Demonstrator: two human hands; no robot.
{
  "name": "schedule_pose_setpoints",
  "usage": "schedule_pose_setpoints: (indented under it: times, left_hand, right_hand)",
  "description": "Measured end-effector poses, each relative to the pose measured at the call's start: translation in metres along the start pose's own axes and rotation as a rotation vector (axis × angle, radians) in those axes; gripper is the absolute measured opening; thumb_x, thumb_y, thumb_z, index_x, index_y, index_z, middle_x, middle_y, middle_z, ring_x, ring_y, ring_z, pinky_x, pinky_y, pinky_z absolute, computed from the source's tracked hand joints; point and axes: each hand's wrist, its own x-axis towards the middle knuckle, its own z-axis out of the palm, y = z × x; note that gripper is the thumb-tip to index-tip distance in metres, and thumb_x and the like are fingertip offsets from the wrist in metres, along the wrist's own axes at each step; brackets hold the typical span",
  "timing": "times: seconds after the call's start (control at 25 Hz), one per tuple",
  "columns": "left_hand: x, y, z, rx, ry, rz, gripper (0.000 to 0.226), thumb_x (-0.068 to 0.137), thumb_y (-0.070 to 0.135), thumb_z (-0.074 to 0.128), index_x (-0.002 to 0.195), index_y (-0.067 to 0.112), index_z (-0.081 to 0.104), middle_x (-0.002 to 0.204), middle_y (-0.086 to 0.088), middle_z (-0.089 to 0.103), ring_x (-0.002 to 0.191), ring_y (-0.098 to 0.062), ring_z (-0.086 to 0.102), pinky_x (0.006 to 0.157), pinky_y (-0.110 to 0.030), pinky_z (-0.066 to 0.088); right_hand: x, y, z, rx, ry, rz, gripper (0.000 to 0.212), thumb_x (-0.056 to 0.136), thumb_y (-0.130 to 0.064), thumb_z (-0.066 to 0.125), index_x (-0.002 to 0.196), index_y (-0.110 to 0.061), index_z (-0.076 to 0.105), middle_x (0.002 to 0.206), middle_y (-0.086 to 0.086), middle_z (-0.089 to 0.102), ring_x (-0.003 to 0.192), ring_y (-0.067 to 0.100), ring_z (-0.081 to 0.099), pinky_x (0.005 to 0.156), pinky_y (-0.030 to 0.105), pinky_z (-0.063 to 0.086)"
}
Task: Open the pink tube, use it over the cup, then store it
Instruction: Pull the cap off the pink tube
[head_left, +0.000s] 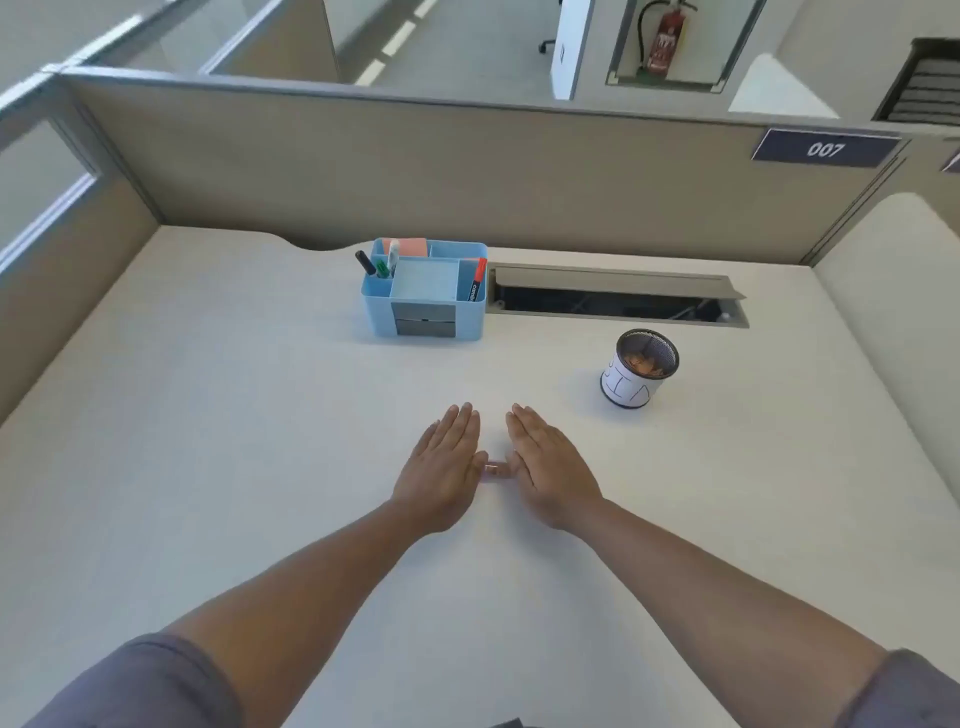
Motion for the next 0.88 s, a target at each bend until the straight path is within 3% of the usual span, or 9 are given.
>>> schedule_pose_setpoints:
  times: [0.2,0.36,0.56,0.68,0.76,0.88]
  left_hand:
    - [0.001,-0.01,0.019,-0.103,-0.067,-0.016,0.068,0.106,0.05,0.013,0.163,0.014,0.008,0.173,0.001,0.002,0.158,-0.013,-0.004,0.128,-0.036,0.004]
    - [0.003,-0.016,0.025,-0.186,-0.065,-0.01,0.073,0.104,0.056,0.031,0.162,0.014,0.02,0.17,0.005,0.011,0.158,-0.012,0.004,0.126,-0.028,0.003]
    - [0.006,-0.017,0.029,-0.317,0.01,-0.018,0.042,0.102,0.031,0.056,0.14,0.014,0.057,0.162,-0.005,0.042,0.156,-0.024,0.023,0.121,-0.028,0.012]
    - [0.013,-0.016,0.027,-0.461,-0.024,-0.079,0.032,0.098,0.02,0.062,0.13,0.015,0.062,0.151,-0.001,0.057,0.154,-0.021,0.026,0.12,-0.029,0.018]
    - [0.017,-0.015,0.022,-0.585,-0.035,-0.137,0.033,0.095,0.013,0.065,0.127,0.018,0.065,0.136,0.011,0.062,0.149,-0.012,0.03,0.114,-0.026,0.023]
    - [0.024,-0.015,0.011,-0.748,-0.046,-0.272,0.029,0.089,0.017,0.075,0.116,0.027,0.071,0.125,0.019,0.062,0.128,-0.005,0.053,0.099,-0.023,0.038]
  right_hand:
    - [-0.007,0.01,0.022,0.038,-0.039,0.015,0.056,0.107,-0.037,0.03,0.156,-0.01,0.032,0.165,0.009,0.031,0.154,0.022,0.025,0.125,0.035,0.019]
    - [-0.005,0.014,0.022,0.068,-0.018,-0.04,0.051,0.105,-0.038,0.044,0.148,-0.01,0.047,0.155,0.008,0.048,0.149,0.027,0.036,0.12,0.04,0.028]
    - [-0.002,0.013,0.024,0.149,0.091,-0.075,0.037,0.096,-0.03,0.061,0.126,-0.01,0.066,0.133,0.006,0.068,0.134,0.032,0.056,0.109,0.043,0.042]
    - [0.003,0.011,0.025,0.259,0.097,0.0,0.03,0.091,-0.028,0.065,0.118,-0.014,0.069,0.122,0.006,0.073,0.124,0.03,0.061,0.104,0.041,0.048]
    - [0.008,0.008,0.022,0.411,0.066,0.101,0.024,0.087,-0.025,0.067,0.111,-0.021,0.07,0.111,0.004,0.073,0.11,0.024,0.065,0.095,0.043,0.053]
    - [0.018,0.003,0.012,0.704,-0.028,0.266,0.024,0.085,-0.018,0.07,0.1,-0.036,0.068,0.105,-0.006,0.075,0.101,0.015,0.071,0.093,0.038,0.056]
